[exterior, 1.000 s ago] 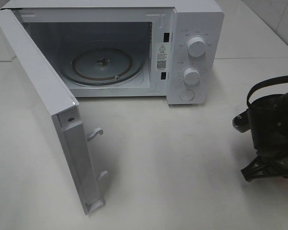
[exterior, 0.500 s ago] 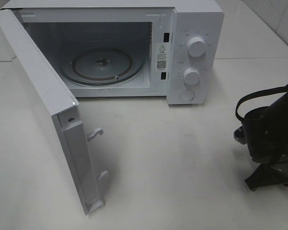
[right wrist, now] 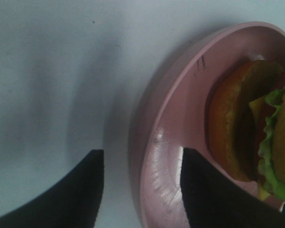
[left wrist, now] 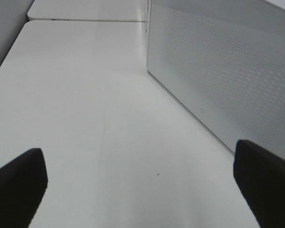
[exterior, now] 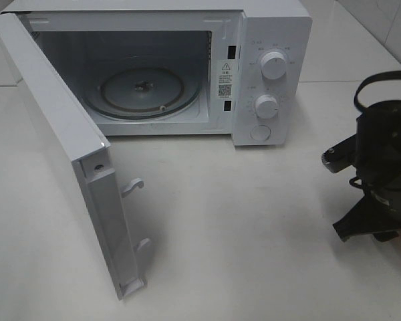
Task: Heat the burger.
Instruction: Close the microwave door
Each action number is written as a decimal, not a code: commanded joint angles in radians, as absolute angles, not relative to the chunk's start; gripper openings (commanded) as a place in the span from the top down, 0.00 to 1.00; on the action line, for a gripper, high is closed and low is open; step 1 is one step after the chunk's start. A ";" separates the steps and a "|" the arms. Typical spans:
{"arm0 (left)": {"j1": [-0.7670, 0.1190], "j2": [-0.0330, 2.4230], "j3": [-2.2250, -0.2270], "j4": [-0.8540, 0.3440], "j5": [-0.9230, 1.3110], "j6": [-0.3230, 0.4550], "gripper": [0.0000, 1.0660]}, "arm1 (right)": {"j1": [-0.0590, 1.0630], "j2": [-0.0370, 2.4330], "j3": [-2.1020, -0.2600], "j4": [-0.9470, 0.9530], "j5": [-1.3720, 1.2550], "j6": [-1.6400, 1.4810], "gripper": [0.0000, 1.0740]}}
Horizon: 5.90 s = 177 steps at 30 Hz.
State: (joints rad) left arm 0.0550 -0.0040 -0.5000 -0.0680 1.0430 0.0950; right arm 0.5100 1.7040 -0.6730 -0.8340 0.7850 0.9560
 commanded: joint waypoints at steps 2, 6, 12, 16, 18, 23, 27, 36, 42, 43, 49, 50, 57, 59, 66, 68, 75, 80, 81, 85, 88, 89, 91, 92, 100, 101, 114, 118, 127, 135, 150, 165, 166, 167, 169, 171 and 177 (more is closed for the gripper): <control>0.052 -0.025 -0.497 -0.079 1.038 0.092 0.06 | 0.504 1.623 -0.679 -0.721 0.795 0.821 0.51; 0.052 -0.025 -0.497 -0.079 1.038 0.092 0.06 | 0.504 1.511 -0.679 -0.514 0.785 0.612 0.51; 0.052 -0.025 -0.497 -0.079 1.038 0.092 0.06 | 0.504 1.394 -0.679 -0.310 0.785 0.350 0.51; 0.052 -0.025 -0.497 -0.079 1.038 0.092 0.06 | 0.504 1.280 -0.679 -0.175 0.792 0.191 0.51; 0.052 -0.025 -0.497 -0.079 1.038 0.092 0.06 | 0.504 1.232 -0.679 -0.151 0.793 0.159 0.51; 0.052 -0.025 -0.497 -0.079 1.038 0.092 0.06 | 0.504 1.110 -0.679 -0.142 0.802 0.111 0.46; 0.052 -0.025 -0.497 -0.079 1.038 0.092 0.06 | 0.504 1.049 -0.679 -0.142 0.814 0.111 0.36; 0.052 -0.025 -0.497 -0.079 1.038 0.092 0.06 | 0.504 0.878 -0.669 -0.149 0.956 0.110 0.27; 0.052 -0.025 -0.497 -0.079 1.038 0.092 0.06 | 0.504 0.723 -0.668 -0.147 1.060 0.100 0.29; 0.052 -0.025 -0.497 -0.079 1.038 0.092 0.06 | 0.504 0.695 -0.667 -0.147 1.069 0.100 0.29; 0.052 -0.025 -0.497 -0.079 1.038 0.092 0.06 | 0.454 0.488 -0.628 -0.132 1.106 0.094 0.28; 0.052 -0.025 -0.497 -0.079 1.038 0.092 0.06 | 0.424 0.424 -0.603 -0.131 1.108 0.079 0.28; 0.052 -0.025 -0.497 -0.079 1.038 0.092 0.06 | 0.314 0.242 -0.541 -0.100 1.113 0.070 0.28; 0.052 -0.025 -0.497 -0.079 1.038 0.092 0.06 | 0.279 0.177 -0.542 -0.081 1.103 0.065 0.28; 0.052 -0.025 -0.497 -0.079 1.038 0.092 0.06 | 0.241 0.081 -0.536 -0.065 1.080 0.066 0.29; 0.052 -0.025 -0.497 -0.079 1.038 0.092 0.06 | 0.212 0.024 -0.505 -0.061 1.037 0.063 0.29; 0.052 -0.025 -0.497 -0.079 1.038 0.092 0.06 | 0.165 -0.030 -0.507 -0.061 1.037 0.066 0.29; 0.052 -0.024 -0.497 -0.079 1.038 0.091 0.06 | 0.165 -0.030 -0.507 -0.062 1.037 0.067 0.29; 0.052 -0.024 -0.497 -0.079 1.038 0.091 0.06 | 0.165 -0.030 -0.507 -0.062 1.037 0.067 0.29; 0.052 -0.024 -0.497 -0.079 1.038 0.091 0.06 | 0.165 -0.030 -0.507 -0.062 1.037 0.067 0.29; 0.052 -0.024 -0.497 -0.079 1.038 0.091 0.06 | 0.165 -0.030 -0.507 -0.062 1.037 0.067 0.29; 0.052 -0.024 -0.497 -0.079 1.038 0.091 0.06 | 0.165 -0.030 -0.507 -0.062 1.037 0.067 0.29; 0.052 -0.024 -0.497 -0.079 1.038 0.091 0.06 | 0.165 -0.030 -0.507 -0.062 1.037 0.067 0.29; 0.052 -0.024 -0.497 -0.079 1.038 0.091 0.06 | 0.165 -0.030 -0.507 -0.062 1.037 0.067 0.29; 0.052 -0.024 -0.497 -0.079 1.038 0.091 0.06 | 0.165 -0.030 -0.507 -0.062 1.037 0.066 0.29; 0.052 -0.024 -0.497 -0.079 1.038 0.091 0.06 | 0.165 -0.030 -0.507 -0.062 1.037 0.066 0.29; 0.052 -0.024 -0.497 -0.079 1.038 0.091 0.06 | 0.165 -0.030 -0.507 -0.062 1.037 0.066 0.29; 0.052 -0.024 -0.497 -0.079 1.038 0.091 0.06 | 0.165 -0.030 -0.507 -0.062 1.037 0.066 0.29; 0.052 -0.024 -0.497 -0.079 1.038 0.091 0.06 | 0.165 -0.030 -0.507 -0.062 1.037 0.066 0.29; 0.052 0.004 -0.503 -0.100 1.030 0.088 0.07 | 0.165 -0.030 -0.507 -0.062 1.037 0.066 0.29; 0.052 0.311 -0.542 -0.116 0.793 0.091 0.65 | 0.165 -0.030 -0.507 -0.062 1.037 0.066 0.29; 0.052 0.691 -0.425 -0.168 0.245 0.157 1.00 | 0.165 -0.030 -0.507 -0.062 1.037 0.066 0.29; 0.052 0.691 -0.425 -0.168 0.245 0.157 1.00 | 0.165 -0.030 -0.507 -0.062 1.037 0.066 0.29; 0.052 0.711 -0.402 -0.176 0.185 0.157 1.00 | 0.165 -0.030 -0.507 -0.062 1.037 0.066 0.29; 0.052 0.746 -0.368 -0.179 0.081 0.157 1.00 | 0.165 -0.030 -0.507 -0.062 1.037 0.066 0.29; 0.052 0.766 -0.348 -0.179 0.024 0.157 1.00 | 0.165 -0.030 -0.507 -0.062 1.037 0.066 0.29; 0.052 0.899 -0.232 -0.107 -0.386 0.148 1.00 | 0.165 -0.030 -0.507 -0.062 1.037 0.066 0.29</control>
